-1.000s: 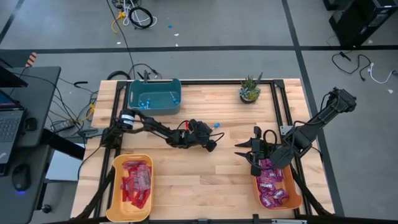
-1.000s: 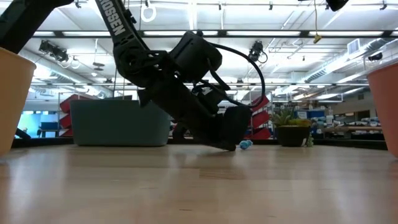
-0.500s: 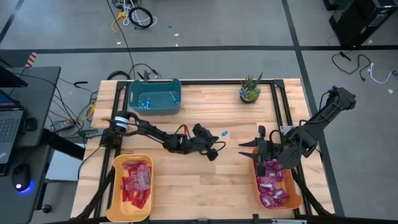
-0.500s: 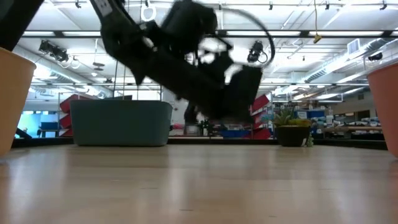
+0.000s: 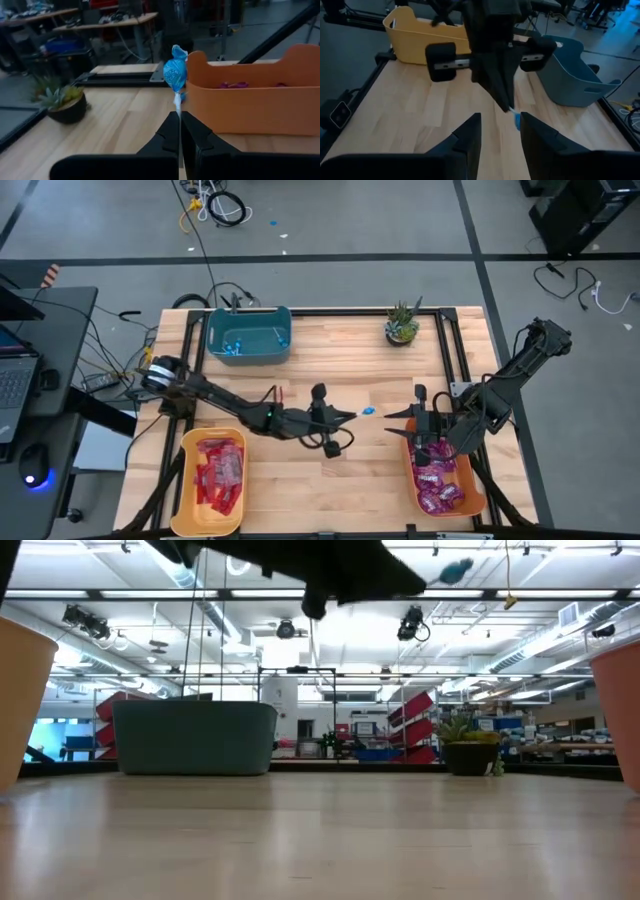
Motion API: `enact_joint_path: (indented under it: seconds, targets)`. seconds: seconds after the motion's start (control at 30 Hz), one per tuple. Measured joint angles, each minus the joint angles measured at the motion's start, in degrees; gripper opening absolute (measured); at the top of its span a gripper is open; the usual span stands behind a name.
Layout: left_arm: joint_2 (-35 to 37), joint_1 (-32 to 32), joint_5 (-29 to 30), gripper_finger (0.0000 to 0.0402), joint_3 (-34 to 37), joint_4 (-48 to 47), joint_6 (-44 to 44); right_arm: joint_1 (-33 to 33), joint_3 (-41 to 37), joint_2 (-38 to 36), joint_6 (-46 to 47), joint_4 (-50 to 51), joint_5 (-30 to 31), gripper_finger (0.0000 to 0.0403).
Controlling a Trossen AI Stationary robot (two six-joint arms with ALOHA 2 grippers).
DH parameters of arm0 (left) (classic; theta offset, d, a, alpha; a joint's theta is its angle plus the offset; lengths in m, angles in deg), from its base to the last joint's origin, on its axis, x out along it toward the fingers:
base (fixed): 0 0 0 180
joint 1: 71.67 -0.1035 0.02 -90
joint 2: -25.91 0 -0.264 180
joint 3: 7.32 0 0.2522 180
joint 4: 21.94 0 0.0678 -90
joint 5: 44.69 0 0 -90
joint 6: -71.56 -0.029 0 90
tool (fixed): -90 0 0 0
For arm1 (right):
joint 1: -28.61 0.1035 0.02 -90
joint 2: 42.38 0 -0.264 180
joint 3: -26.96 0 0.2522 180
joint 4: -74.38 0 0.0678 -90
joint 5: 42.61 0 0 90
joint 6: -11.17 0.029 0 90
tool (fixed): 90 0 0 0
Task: Sort candy
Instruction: Put the blue candy into the blue bin
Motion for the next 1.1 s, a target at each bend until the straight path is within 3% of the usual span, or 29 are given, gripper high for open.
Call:
enact_joint_path:
  seconds: [0.37,0.5,0.77,0.9,1.1]
  targets:
    - [1.35,1.51,0.10,0.0000,0.02,0.36,-1.74,-0.07,0.00,2.45,-0.78,-1.60,-0.04,0.0160]
    - [4.94,1.56,2.30,0.0000,0.11,-3.29,-3.55,-0.07,0.00,2.43,-0.28,-1.94,-0.03,0.0166]
    - [21.77,2.96,11.47,0.0000,0.02,-23.93,-3.42,0.15,0.00,2.36,0.44,-1.92,-0.04,0.0168]
    - [30.52,1.59,12.51,0.0000,-0.02,-35.69,1.69,0.03,0.00,2.36,0.46,-1.92,-0.04,0.0168]
    - [38.12,-4.33,16.26,0.0000,-0.02,-55.10,14.62,-1.13,0.00,2.34,0.42,-3.23,-0.04,0.0168]
